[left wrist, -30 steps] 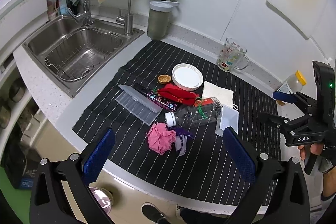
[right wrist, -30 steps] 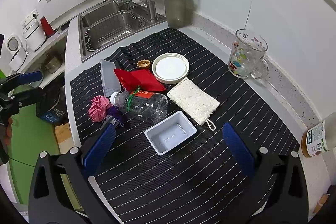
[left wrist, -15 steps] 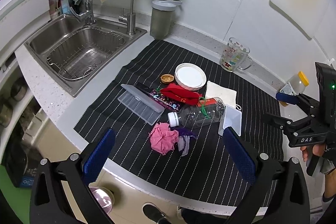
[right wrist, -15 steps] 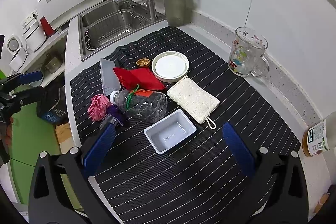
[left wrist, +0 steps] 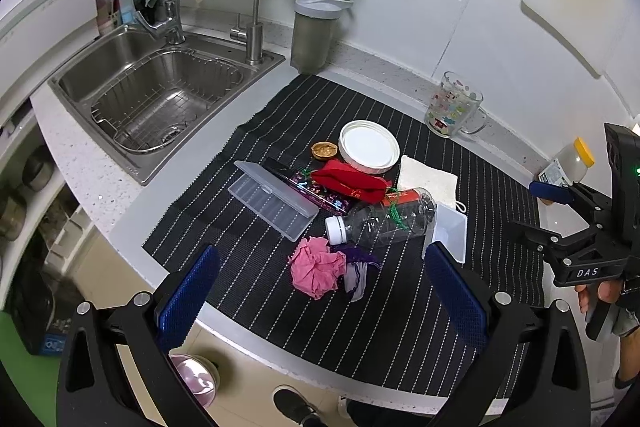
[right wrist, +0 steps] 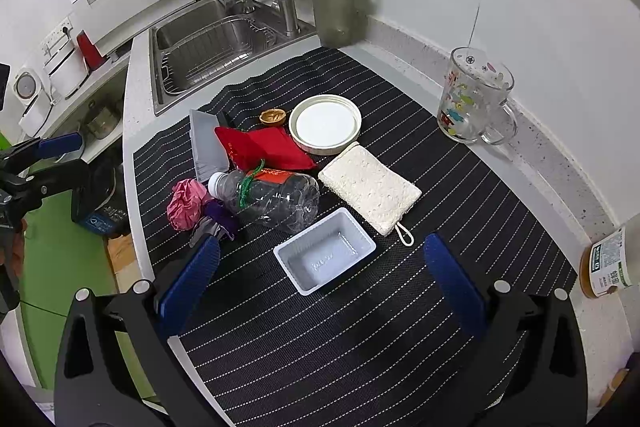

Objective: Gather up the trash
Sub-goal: 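Grasp the clear plastic box with the left gripper while the right gripper grasps the white tray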

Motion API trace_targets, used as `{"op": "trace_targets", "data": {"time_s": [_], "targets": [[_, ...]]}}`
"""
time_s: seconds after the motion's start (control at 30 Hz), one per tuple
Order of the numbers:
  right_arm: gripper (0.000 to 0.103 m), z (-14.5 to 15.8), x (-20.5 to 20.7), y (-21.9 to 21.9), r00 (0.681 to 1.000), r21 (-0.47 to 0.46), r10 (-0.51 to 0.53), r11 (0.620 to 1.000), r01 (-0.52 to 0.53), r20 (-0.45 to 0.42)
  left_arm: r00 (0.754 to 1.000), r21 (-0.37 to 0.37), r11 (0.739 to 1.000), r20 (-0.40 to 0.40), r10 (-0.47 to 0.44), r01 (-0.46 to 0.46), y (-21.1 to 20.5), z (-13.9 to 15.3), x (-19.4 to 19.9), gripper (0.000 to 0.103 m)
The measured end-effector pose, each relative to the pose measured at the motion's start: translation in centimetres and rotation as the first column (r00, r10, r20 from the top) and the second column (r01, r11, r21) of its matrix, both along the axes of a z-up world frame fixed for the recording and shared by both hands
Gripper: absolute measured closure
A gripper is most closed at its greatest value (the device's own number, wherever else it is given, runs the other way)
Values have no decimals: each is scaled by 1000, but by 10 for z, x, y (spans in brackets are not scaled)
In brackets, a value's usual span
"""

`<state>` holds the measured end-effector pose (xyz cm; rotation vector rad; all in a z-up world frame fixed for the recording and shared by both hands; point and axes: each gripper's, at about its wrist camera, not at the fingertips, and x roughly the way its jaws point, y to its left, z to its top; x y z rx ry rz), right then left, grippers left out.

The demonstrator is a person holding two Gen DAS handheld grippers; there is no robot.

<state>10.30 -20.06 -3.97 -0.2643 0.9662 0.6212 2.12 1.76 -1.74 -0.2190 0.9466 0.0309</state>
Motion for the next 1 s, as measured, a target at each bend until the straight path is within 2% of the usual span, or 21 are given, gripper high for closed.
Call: {"op": "trace_targets", "data": {"time_s": [0.17, 0.5, 0.73, 0.87, 0.9, 0.97, 1.0], "targets": [[3, -5, 4, 2, 1000, -10, -7, 1000, 7, -14, 1000, -15, 1000, -15, 25, -26, 5, -7, 10, 5], [3, -22, 21, -5, 994, -54, -61, 997, 56, -88, 988, -171, 973, -60, 143, -152, 30, -37, 51, 5], [3, -33, 35, -16, 988, -42, -91, 995, 87, -125, 968, -317, 917, -144, 206, -242, 47, -82, 79, 5], [3, -38, 43, -21, 986, -57, -109, 993, 103, -124, 951, -390, 870, -185, 246, -301, 57, -104, 89, 7], [3, -39, 44, -23, 986, -61, -114, 992, 108, -122, 948, -411, 856, -188, 256, -312, 59, -108, 90, 10], [3, -40, 48, -25, 985, -63, -121, 992, 114, -122, 940, -445, 829, -205, 274, -339, 64, -116, 91, 30], [3, -41, 50, -27, 984, -60, -123, 991, 116, -126, 935, -463, 813, -215, 283, -353, 67, -120, 91, 34]]}}
